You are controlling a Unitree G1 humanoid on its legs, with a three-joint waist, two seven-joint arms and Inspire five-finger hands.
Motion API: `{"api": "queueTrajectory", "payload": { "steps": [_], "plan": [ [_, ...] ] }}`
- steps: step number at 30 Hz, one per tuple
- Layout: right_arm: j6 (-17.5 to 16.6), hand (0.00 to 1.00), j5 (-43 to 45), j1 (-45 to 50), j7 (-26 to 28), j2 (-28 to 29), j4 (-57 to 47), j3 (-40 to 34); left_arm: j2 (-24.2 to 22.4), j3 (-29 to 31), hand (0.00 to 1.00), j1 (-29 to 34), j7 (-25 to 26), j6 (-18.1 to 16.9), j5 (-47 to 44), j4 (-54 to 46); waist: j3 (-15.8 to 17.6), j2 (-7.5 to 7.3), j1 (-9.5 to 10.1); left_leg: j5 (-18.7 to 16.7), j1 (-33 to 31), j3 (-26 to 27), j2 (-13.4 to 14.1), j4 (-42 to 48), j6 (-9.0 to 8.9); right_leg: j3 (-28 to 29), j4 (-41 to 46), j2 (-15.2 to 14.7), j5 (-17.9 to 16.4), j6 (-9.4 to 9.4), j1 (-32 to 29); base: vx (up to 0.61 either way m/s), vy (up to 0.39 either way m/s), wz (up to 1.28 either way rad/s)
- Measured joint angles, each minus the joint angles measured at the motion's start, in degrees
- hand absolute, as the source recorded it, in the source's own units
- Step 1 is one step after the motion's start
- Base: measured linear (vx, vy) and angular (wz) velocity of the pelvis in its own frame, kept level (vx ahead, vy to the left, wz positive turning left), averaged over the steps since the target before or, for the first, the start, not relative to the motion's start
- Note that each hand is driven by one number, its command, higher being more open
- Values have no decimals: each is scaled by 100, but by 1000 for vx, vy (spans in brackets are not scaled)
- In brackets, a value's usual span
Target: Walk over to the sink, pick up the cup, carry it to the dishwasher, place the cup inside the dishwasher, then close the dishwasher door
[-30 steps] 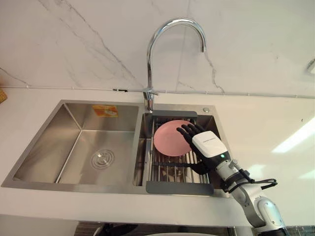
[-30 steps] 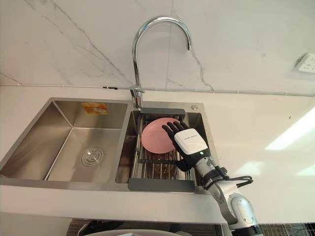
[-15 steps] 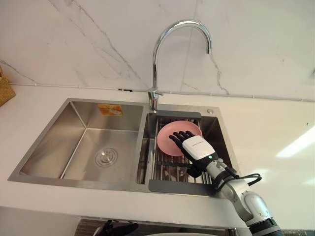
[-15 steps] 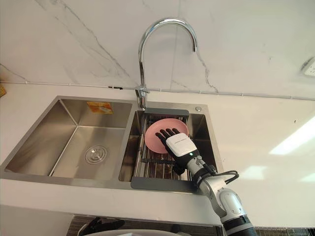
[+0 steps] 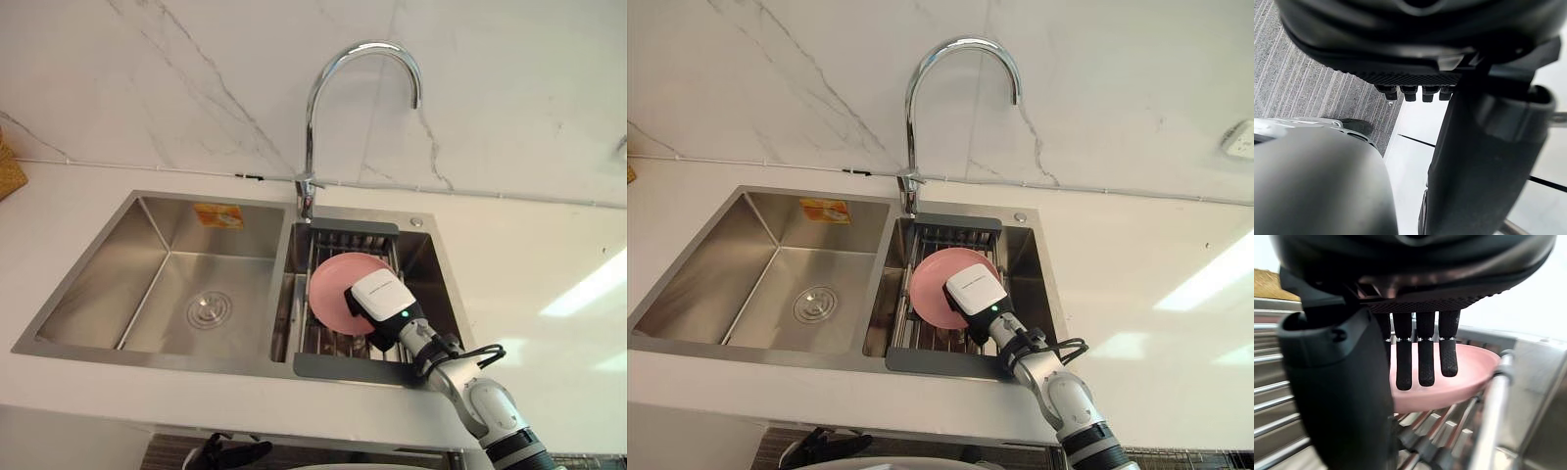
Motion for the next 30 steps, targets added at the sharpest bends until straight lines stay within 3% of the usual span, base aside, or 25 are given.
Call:
{"api": "queueTrajectory", "payload": {
  "steps": [7, 16, 19, 27, 30],
  "plan": [
    [32, 0, -85, 3, -263, 23, 29, -1, -15, 3, 100, 9, 79, -168, -2, 42, 27, 42, 10, 19, -14, 25, 19, -5, -15, 30, 0, 26, -9, 12, -28, 0, 0, 0],
    [31, 0, 549, 134, -440, -62, -87, -111, -69, 52, 100, 13, 135, -272, -1, 149, 79, 126, -8, 18, -21, 27, 25, -4, -17, 43, 3, 38, 1, -3, -36, 0, 0, 0],
    [55, 0, 1352, 227, -439, -69, -98, -294, -94, 52, 100, 10, 154, -271, -6, 148, 124, 198, -7, 17, -21, 26, 31, 1, -18, 48, 9, 45, 1, -3, -35, 0, 0, 0],
    [516, 0, 4342, 288, -232, -108, -299, -397, -152, 56, 100, 1, 200, -194, -161, 110, 177, 375, -82, 24, -21, 24, 68, 37, -42, 72, 2, 81, -4, 4, -35, 0, 0, 0],
    [1385, 0, 5721, 133, -218, 595, -267, -1519, -268, 57, 100, -25, 202, -85, -226, 23, 137, 456, -67, 37, -24, 20, 77, 37, -57, 69, 0, 86, -4, -3, -35, 0, 0, 0]
  ]
}}
